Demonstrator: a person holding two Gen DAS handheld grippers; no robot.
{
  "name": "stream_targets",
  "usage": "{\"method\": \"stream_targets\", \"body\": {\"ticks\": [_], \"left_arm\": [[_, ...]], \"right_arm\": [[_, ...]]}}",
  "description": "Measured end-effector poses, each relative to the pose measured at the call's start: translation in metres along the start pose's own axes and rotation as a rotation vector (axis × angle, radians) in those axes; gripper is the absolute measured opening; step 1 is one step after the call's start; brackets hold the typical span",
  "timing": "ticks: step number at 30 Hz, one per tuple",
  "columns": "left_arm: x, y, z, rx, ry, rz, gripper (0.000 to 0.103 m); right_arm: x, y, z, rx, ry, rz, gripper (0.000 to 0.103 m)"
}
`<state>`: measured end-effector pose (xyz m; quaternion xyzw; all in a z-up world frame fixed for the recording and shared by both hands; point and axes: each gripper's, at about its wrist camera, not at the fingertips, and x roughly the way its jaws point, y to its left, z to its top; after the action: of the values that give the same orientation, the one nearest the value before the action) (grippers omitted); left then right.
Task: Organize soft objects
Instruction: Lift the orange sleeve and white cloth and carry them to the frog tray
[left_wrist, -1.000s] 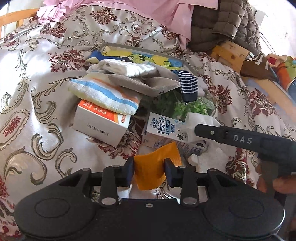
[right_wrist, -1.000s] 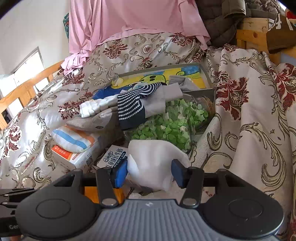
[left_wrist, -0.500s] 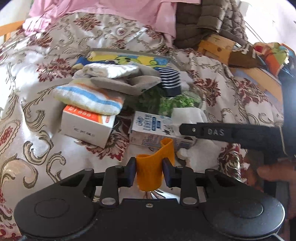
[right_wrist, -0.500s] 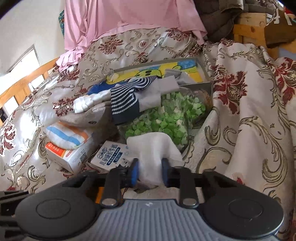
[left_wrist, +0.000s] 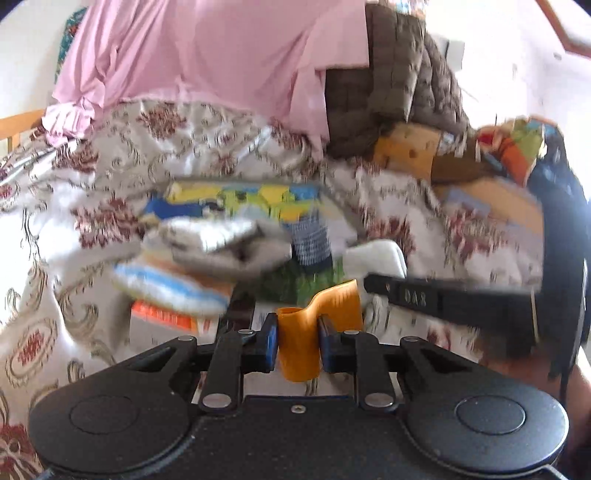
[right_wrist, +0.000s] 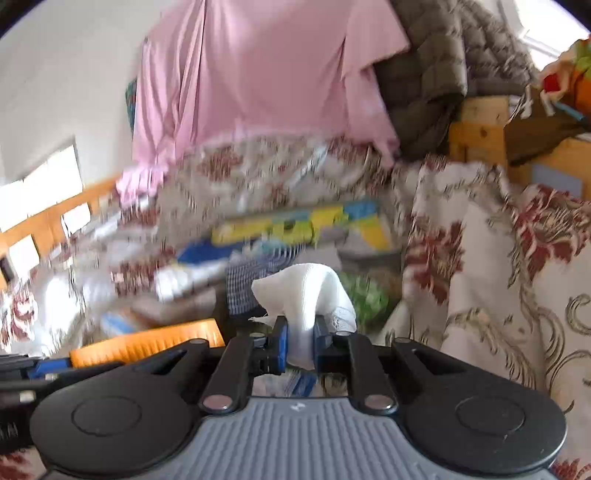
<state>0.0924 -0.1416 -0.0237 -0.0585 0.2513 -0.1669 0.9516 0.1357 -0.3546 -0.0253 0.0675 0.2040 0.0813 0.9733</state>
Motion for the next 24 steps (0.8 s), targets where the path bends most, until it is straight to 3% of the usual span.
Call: {"method": "stream_targets", "body": {"ticks": [4, 10, 17, 24], "left_arm": [[0.0, 0.002, 0.023, -0.023, -0.062, -0.013, 0.024], [0.025, 0.014, 0.069, -0.094, -0.116, 0.002, 0.024], [0.08, 0.035, 0.12, -0.129, -0.175, 0.062, 0.024], [0.158, 0.054, 0.157, -0.18, -0.142, 0.074, 0.024]], "right_arm": [[0.003, -0.01, 0.018, 0.053, -0.113, -0.021, 0.015], [0.049, -0.027, 0.056, 0.134, -0.206, -0.026, 0.015], [0.111, -0.042, 0.077, 0.105, -0.162, -0.02, 0.015], [0.153, -0.053, 0.077, 0.091, -0.098, -0.044, 0.015]]}}
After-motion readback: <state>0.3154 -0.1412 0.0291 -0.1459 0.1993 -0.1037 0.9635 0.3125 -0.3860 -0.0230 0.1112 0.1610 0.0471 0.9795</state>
